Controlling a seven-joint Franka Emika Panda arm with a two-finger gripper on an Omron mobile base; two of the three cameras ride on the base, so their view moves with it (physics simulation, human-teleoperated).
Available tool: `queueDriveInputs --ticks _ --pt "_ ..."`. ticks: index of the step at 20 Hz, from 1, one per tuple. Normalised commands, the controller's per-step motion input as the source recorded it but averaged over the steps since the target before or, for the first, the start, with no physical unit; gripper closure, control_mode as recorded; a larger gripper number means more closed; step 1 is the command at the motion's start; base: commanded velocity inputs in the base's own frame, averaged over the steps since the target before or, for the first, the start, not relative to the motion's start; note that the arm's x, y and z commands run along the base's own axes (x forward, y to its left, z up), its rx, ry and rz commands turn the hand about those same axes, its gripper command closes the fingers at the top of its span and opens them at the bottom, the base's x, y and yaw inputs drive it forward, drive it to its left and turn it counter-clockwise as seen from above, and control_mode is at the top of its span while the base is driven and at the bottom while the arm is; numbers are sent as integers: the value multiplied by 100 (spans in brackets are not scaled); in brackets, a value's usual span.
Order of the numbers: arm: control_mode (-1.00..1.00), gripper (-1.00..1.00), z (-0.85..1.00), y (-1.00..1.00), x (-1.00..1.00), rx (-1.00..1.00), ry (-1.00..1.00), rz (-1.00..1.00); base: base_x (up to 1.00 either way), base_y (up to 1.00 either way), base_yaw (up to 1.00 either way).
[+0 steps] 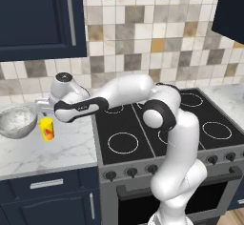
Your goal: Pick the cup and bowl from the counter and place them on the counter next to the sink.
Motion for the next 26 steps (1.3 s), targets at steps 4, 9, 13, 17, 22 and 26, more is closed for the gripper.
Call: queueDriveInputs --ticks 4,9,13,17,22,26 --pt "-100 -100 -2 0 16 0 0 0 0 0 0" --pt "-100 -100 -3 0 34 0 0 0 0 0 0" --pt "-100 -100 -4 0 30 0 0 -1 0 0 0" --pt "-100 -100 -5 0 2 0 0 0 0 0 0" --pt "-100 -100 -12 0 0 0 0 0 0 0 0" --pt "-100 -100 -20 0 0 0 0 0 0 0 0"
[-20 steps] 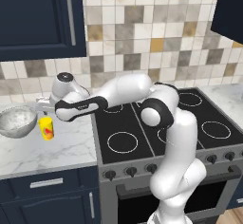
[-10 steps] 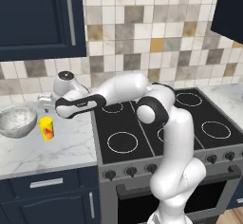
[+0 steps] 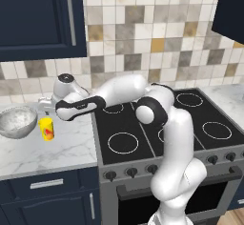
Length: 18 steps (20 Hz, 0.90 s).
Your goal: Pick the cup and bowl from the counter and place them on the counter next to the sink.
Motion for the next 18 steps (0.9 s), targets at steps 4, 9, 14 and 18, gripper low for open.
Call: queueDriveInputs --ticks 4,9,14,18 --pt "-100 -100 -22 0 0 0 0 0 0 0 0" --pt "-100 -100 -24 0 5 0 0 0 0 0 0" --pt "-100 -100 -13 1 17 0 0 -1 0 0 0" --pt "-100 -100 -3 10 18 0 0 -2 0 0 0"
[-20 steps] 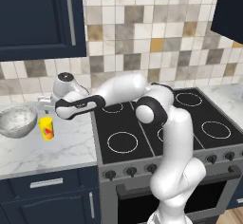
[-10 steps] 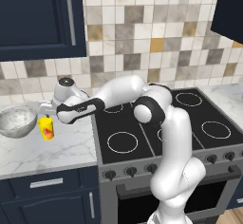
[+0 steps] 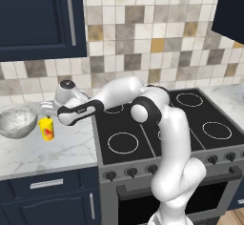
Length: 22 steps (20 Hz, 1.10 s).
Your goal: Pick the cup and bowl from the counter and place them on the counter next to the sink.
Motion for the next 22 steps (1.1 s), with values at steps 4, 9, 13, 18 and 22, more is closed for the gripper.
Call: queueDriveInputs --ticks 4,9,13,18,22 --pt "-100 -100 0 25 12 0 0 -2 0 0 0" --pt "-100 -100 0 31 0 0 0 0 0 0 0" --pt "-100 -100 -5 17 0 0 0 0 0 0 0" --pt "-100 -100 -16 2 0 0 0 0 0 0 0" --pt "-100 -100 -21 0 0 0 0 0 0 0 0"
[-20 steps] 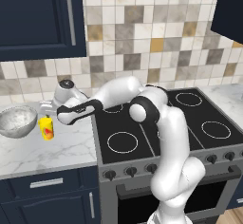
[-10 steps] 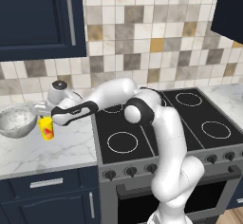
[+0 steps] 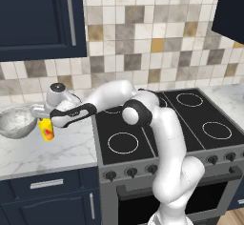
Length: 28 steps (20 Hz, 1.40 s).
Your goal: Pick the cup and bowl from the counter and place them on the counter next to the sink.
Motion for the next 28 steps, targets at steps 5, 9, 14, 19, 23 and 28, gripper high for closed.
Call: queueDriveInputs --ticks 5,9,14,19,23,28 --pt "-100 -100 -22 0 0 0 0 0 0 0 0" --pt "-100 -100 -23 0 0 0 0 0 0 0 0" --pt "-100 -100 -17 0 -7 0 0 0 0 0 0" --pt "-100 -100 -7 0 -44 0 0 0 0 0 0" --pt "-100 -100 -17 0 -62 0 0 0 0 0 0" --pt "-100 -100 -34 -4 -57 0 0 0 0 0 0"
